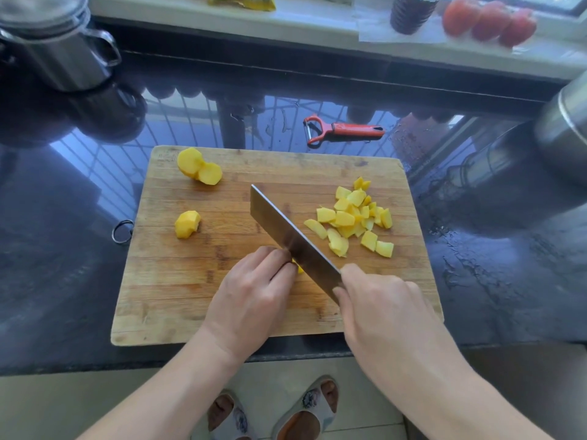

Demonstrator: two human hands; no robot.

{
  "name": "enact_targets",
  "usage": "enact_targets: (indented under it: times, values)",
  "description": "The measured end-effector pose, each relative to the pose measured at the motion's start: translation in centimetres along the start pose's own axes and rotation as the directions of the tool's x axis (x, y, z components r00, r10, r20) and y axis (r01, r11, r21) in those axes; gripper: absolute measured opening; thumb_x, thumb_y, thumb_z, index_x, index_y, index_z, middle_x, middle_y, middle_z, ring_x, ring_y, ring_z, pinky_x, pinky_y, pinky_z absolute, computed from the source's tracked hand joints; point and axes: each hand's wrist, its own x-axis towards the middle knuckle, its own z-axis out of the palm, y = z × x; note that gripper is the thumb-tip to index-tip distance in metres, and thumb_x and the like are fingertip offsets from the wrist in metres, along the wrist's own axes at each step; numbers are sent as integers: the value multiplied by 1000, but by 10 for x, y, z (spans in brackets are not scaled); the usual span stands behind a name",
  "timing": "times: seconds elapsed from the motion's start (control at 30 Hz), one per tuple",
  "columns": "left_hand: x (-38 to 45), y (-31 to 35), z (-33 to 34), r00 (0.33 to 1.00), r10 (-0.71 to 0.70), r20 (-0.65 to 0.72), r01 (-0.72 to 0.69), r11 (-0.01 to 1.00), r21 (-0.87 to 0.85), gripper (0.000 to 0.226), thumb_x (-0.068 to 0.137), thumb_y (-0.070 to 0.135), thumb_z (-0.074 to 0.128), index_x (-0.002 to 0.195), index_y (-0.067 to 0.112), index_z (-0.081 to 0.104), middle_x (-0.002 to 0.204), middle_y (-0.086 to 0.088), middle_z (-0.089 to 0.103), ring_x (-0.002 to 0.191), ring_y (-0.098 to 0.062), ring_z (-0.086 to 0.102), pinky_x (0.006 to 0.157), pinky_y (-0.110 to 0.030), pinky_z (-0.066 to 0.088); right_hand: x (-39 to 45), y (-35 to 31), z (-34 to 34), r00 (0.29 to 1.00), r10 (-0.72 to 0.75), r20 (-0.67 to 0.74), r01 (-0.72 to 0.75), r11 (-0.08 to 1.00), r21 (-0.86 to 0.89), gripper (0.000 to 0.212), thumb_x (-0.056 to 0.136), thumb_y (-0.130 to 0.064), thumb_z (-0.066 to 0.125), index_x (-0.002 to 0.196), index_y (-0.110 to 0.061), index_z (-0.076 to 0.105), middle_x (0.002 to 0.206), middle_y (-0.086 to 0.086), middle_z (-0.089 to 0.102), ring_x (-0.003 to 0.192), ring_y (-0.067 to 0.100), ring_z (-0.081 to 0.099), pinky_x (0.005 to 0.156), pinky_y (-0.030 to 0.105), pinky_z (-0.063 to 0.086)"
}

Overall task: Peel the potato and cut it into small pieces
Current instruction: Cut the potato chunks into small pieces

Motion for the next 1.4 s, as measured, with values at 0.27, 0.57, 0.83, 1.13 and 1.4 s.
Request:
enact_targets:
  times: [0.27, 0.57, 0.83, 1.13, 1.4]
  values:
    - [0, 0, 0, 1000, -6, 15, 6, 1000, -3, 19, 95, -9, 60, 85, 5, 69, 95, -13, 68, 89, -32, 65, 81, -41, 57, -5, -6, -3, 994, 83, 71, -80, 996, -42, 28, 102, -25, 46, 82, -30, 27, 67, -6, 42, 56, 22, 38, 44, 28, 18]
    - [1, 0, 0, 1000, -16, 7, 16, 1000, -7, 20, 93, -11, 59, 83, 4, 68, 91, -13, 66, 83, -32, 62, 75, -42, 56, 32, -14, 12, 1000, -4, 1, 4, 999, 51, 23, 101, -21, 47, 84, -27, 32, 76, -2, 54, 66, 31, 50, 53, 35, 32]
    - [-1, -1, 1, 1000, -22, -4, 22, 1000, -12, 20, 101, -3, 57, 87, 1, 69, 97, -15, 67, 88, -30, 63, 77, -38, 56, 26, 19, 0, 993, 78, -85, -65, 987, 148, 23, 101, -31, 52, 81, -24, 42, 72, 1, 60, 62, 31, 53, 57, 43, 50]
    - [-1, 0, -1, 1000, -17, 19, 17, 1000, -5, 19, 96, -8, 60, 84, 4, 68, 93, -13, 66, 86, -30, 62, 80, -39, 56, 3, 1, 9, 1000, 1, 5, -1, 999, 48, 28, 102, -28, 47, 80, -30, 31, 65, -9, 43, 59, 26, 45, 54, 42, 45]
    - [0, 0, -1, 999, -24, 25, 25, 1000, -8, 22, 96, -8, 58, 83, 5, 68, 91, -13, 66, 85, -30, 63, 79, -40, 56, -2, 3, 5, 998, 41, 50, -38, 998, -55, 31, 98, -24, 52, 78, -30, 29, 62, -8, 41, 53, 22, 40, 44, 34, 25]
